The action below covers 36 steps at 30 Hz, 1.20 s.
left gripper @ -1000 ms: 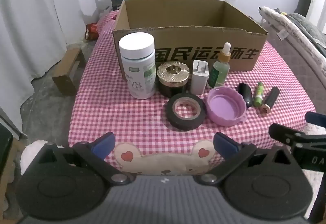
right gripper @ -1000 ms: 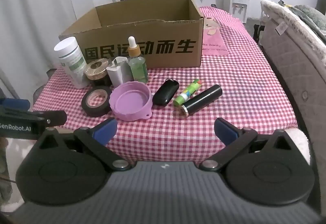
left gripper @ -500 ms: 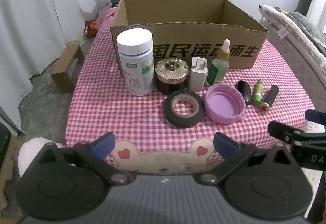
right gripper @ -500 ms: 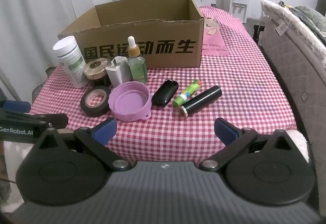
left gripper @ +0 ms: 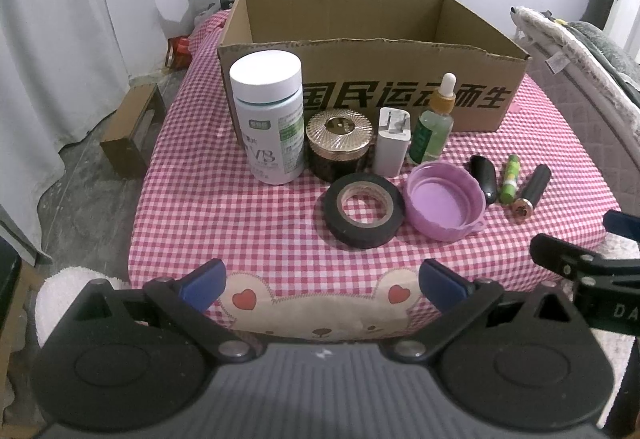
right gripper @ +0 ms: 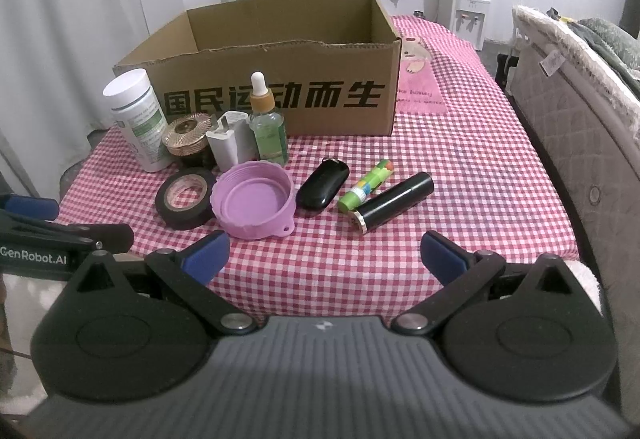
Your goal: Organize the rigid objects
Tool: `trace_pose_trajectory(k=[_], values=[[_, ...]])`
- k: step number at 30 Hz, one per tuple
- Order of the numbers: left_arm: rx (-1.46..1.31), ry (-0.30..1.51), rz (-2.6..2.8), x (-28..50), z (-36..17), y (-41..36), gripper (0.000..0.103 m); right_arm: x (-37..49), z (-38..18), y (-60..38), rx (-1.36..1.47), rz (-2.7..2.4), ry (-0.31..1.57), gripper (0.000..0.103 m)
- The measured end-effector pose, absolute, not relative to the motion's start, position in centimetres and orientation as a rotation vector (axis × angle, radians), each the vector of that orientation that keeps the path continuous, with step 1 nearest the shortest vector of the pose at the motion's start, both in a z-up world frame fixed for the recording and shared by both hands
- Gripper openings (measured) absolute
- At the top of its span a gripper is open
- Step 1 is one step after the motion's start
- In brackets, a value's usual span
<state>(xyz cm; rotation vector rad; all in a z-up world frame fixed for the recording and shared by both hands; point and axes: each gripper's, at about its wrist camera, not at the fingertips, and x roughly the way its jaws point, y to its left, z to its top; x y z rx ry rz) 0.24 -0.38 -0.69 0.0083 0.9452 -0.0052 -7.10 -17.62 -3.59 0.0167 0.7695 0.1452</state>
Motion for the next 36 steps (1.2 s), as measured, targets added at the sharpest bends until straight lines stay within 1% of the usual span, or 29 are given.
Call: trace_pose_trajectory(k=[36], values=[[0.001,0.952,0.002,0.50,-0.86,0.15,0.103,-6.66,-3.34,-17.00,0.002,0.151,0.767,0.102]])
